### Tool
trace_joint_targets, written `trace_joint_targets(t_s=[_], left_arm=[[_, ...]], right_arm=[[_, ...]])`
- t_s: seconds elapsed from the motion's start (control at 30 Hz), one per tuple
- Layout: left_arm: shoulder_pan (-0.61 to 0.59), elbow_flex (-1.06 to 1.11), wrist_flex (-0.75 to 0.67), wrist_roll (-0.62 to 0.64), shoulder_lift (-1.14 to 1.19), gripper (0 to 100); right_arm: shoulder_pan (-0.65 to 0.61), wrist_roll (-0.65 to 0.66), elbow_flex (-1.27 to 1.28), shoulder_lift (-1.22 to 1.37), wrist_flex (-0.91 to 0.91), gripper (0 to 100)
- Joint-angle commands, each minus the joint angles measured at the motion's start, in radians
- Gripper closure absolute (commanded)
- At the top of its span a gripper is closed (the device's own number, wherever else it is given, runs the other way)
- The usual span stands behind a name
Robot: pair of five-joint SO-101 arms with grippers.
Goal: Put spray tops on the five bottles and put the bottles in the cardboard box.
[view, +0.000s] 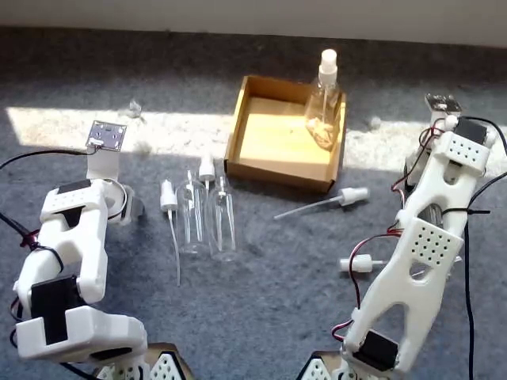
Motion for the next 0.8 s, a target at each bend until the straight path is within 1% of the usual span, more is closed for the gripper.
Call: trace_joint_targets(t_s=[0.0,0.07,0.2,0.27,0.37,0.43,0.53,0.57,0.63,0.7,0.77], left_arm=[[0.019,0.008,-0.002,-0.009,-0.007,75],[0.019,0.008,-0.002,-0.009,-0.007,75],[0.019,0.008,-0.002,-0.009,-0.007,75],[0.019,0.008,-0.002,-0.008,-0.007,75],[0.021,0.005,-0.002,-0.009,-0.007,75],[0.024,0.005,-0.002,-0.009,-0.007,75],[0.059,0.008,0.000,-0.011,-0.008,75],[0.077,0.002,0.002,-0.011,-0.018,75],[0.124,-0.016,0.026,-0.009,-0.041,75],[0.183,-0.073,0.137,-0.005,-0.097,75],[0.260,-0.150,0.272,-0.002,-0.162,75]], right_arm=[[-0.007,0.009,-0.047,-0.018,-0.010,68.3],[-0.007,0.011,-0.047,-0.018,-0.012,75.2],[-0.001,0.012,-0.047,-0.019,-0.044,94.0],[-0.001,0.012,-0.073,-0.021,-0.047,99.8],[-0.001,0.008,-0.208,-0.021,-0.012,99.3],[-0.008,0.008,-0.358,-0.021,0.041,99.4],[-0.041,0.011,-0.599,-0.064,0.142,99.4],[-0.047,0.005,-0.578,-0.110,0.151,99.4],[-0.028,-0.058,-0.483,-0.229,0.148,99.4],[-0.015,-0.127,-0.375,-0.357,0.148,99.5],[-0.016,-0.133,-0.206,-0.510,0.150,99.5]])
